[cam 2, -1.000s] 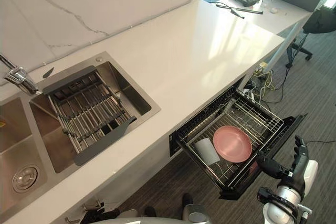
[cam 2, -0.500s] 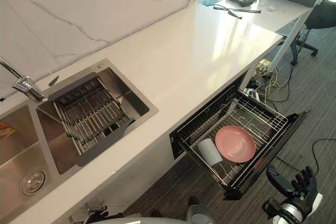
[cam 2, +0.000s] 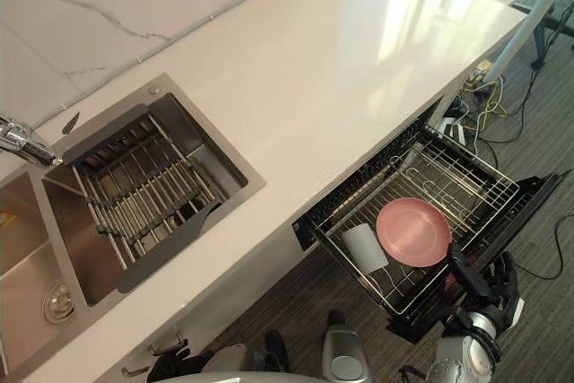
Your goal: Walk over to the sink, pick up the cup, carry it to the dishwasher, place the cup inside the dishwasher, then close the dishwasher door
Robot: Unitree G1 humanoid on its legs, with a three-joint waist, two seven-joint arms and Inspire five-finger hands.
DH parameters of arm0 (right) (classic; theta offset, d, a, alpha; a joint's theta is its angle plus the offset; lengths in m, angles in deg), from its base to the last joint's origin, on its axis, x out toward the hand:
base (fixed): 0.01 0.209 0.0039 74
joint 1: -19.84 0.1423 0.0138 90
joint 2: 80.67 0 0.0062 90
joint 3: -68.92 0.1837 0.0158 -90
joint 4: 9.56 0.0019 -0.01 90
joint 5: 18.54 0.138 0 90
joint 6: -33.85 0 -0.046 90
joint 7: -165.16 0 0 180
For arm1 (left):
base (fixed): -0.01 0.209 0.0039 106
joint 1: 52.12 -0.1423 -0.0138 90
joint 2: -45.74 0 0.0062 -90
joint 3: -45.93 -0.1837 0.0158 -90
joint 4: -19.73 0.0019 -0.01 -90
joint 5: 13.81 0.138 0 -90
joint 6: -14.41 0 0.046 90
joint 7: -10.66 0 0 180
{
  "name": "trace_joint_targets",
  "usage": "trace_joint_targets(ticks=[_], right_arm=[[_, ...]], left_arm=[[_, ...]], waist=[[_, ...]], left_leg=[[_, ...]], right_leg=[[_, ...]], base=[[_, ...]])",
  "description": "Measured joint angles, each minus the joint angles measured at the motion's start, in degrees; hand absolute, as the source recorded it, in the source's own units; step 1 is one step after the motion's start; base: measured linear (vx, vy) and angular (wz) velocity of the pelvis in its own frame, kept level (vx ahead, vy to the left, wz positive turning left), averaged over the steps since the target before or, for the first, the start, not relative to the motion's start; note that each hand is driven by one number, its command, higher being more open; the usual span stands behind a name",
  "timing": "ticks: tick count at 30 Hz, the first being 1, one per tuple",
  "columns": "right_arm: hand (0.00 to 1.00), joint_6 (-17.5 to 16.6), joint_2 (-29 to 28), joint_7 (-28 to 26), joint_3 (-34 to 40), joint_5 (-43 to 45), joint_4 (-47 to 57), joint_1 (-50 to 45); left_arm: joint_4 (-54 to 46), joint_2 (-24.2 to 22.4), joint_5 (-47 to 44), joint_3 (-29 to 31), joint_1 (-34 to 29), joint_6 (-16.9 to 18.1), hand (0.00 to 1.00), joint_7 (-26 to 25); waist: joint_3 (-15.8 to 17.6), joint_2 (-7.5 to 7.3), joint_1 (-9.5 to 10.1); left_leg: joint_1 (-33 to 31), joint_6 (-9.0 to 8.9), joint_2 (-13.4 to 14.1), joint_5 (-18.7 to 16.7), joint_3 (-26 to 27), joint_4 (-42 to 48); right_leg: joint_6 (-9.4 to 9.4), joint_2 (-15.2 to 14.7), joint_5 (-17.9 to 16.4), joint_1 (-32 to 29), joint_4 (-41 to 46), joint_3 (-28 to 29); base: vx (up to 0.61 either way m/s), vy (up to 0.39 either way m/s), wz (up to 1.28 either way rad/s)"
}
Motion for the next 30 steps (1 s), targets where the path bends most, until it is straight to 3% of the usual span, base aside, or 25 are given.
trace_joint_targets(ticks=[18,26,30], right_arm=[[0.90,-3.6,6.1,-1.6,-13.2,0.6,-2.0,0.0],[0.90,-4.1,7.3,-1.3,-19.9,-2.3,-4.3,10.2],[0.90,-4.1,8.4,-1.1,-22.1,-5.3,-5.1,14.5]], left_arm=[[-0.2,3.2,-0.5,-5.7,3.0,2.3,0.90,2.1],[-2.4,3.4,0.4,-7.3,4.0,3.0,0.90,2.2],[-2.4,3.2,0.4,-7.9,5.2,3.1,0.90,2.2]], waist=[[0.8,0.48,-0.98],[3.1,1.44,0.05],[4.8,2.08,1.69]], left_leg=[[-5.1,1.56,-2.1,2.6,-8.6,0.7],[-7.6,1.69,-3.4,6.0,-13.4,-0.6],[-9.1,1.55,-3.4,7.3,-15.2,-0.7]], right_leg=[[0.61,-3.0,1.3,0.3,-2.1,-7.8],[0.33,-4.4,2.5,0.0,-2.8,-12.5],[0.02,-4.7,2.6,-0.9,-2.4,-14.3]], base=[[-0.04,0.008,0.25],[-0.07,0.002,0.34],[-0.08,-0.025,0.22]])
